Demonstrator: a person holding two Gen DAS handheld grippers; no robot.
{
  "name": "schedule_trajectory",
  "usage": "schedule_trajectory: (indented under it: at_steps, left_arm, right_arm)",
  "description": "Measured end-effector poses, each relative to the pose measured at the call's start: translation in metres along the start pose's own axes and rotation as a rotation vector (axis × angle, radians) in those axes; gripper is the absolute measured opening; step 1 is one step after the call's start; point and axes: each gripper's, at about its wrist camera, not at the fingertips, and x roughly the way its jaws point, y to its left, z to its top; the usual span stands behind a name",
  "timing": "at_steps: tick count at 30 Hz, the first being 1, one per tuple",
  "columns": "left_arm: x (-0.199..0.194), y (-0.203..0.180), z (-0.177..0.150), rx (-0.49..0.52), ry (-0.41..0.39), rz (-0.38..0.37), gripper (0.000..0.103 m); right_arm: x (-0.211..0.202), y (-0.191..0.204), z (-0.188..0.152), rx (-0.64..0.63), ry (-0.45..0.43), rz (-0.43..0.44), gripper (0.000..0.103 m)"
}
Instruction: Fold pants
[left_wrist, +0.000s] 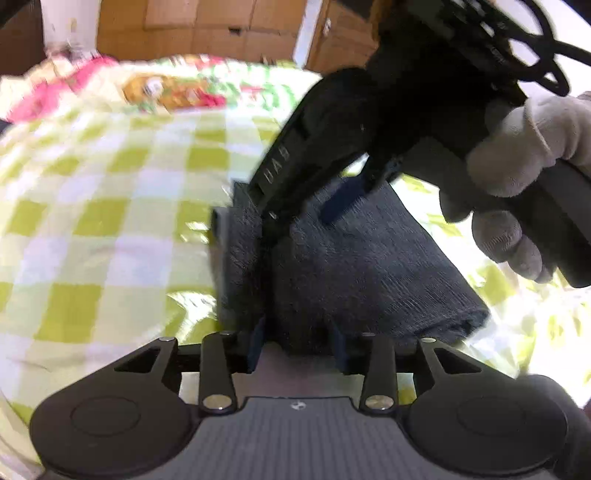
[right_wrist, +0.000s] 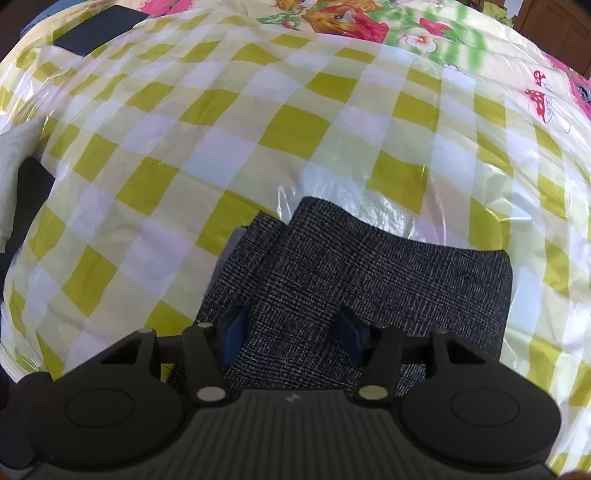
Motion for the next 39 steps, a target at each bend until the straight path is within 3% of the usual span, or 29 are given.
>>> schedule_trajectory:
  at_steps: [1, 3, 5, 7, 9, 11, 14, 16, 17, 22, 27, 30, 34, 37, 39]
  left_arm:
    - [-0.003, -0.003, -0.001, -0.015, -0.006, -0.005, 0.049]
    - [-0.011, -0.017, -0.003, 0.048, -0.037, 0.023, 0.049]
    - [-0.004, -0.023, -0.005, 0.078, -0.012, 0.052, 0.05]
    - [0.009, -0.015, -0.001, 0.037, 0.027, 0.057, 0.05]
    - [0.008, -0.017, 0.005, 0.028, 0.003, 0.053, 0.045]
    - [0.006, -0.032, 0.012, 0.096, -0.046, 0.07, 0.036]
    - [0.008, -0.034, 0.021, 0.088, -0.061, 0.016, 0.03]
    - [0.003, -0.026, 0.024, 0.049, -0.083, -0.013, 0.028]
    - [-0.002, -0.022, 0.025, 0.04, -0.098, -0.026, 0.028]
    - [-0.032, -0.025, 0.029, 0.024, -0.196, -0.117, 0.027]
    - [-0.057, -0.011, 0.028, -0.015, -0.263, -0.134, 0.027]
    - [-0.047, 0.006, 0.023, -0.041, -0.233, -0.087, 0.027]
    - [-0.019, 0.047, 0.007, -0.18, -0.108, -0.033, 0.028]
    - [-0.014, 0.059, 0.001, -0.205, -0.099, 0.027, 0.028]
    - [-0.013, 0.061, 0.002, -0.215, -0.102, 0.028, 0.028]
  right_arm:
    - [-0.001, -0.001, 0.0, -0.003, -0.001, 0.003, 0.055]
    - [-0.001, -0.007, -0.001, 0.004, 0.003, 0.015, 0.056]
    - [0.001, -0.013, -0.001, 0.009, 0.017, 0.02, 0.059]
    - [0.003, -0.02, -0.001, 0.021, 0.03, 0.023, 0.065]
    - [0.006, -0.025, 0.002, 0.045, 0.041, 0.043, 0.066]
    - [0.01, -0.019, 0.007, 0.024, 0.041, 0.033, 0.067]
    - [0.012, -0.015, 0.01, -0.017, 0.039, 0.038, 0.047]
    - [0.002, -0.024, 0.01, 0.012, 0.041, 0.072, 0.018]
    - [-0.008, -0.03, 0.009, 0.039, 0.032, 0.113, 0.011]
    - [-0.053, -0.03, 0.008, 0.06, -0.052, 0.135, 0.01]
    - [-0.077, -0.009, 0.013, 0.025, -0.114, 0.152, 0.01]
    - [-0.054, 0.006, 0.017, 0.031, -0.103, 0.154, 0.01]
    - [-0.004, 0.034, 0.02, 0.031, -0.079, 0.178, 0.01]
    - [0.014, 0.04, 0.019, 0.065, -0.094, 0.223, 0.01]
    - [0.022, 0.038, 0.019, 0.107, -0.095, 0.238, 0.01]
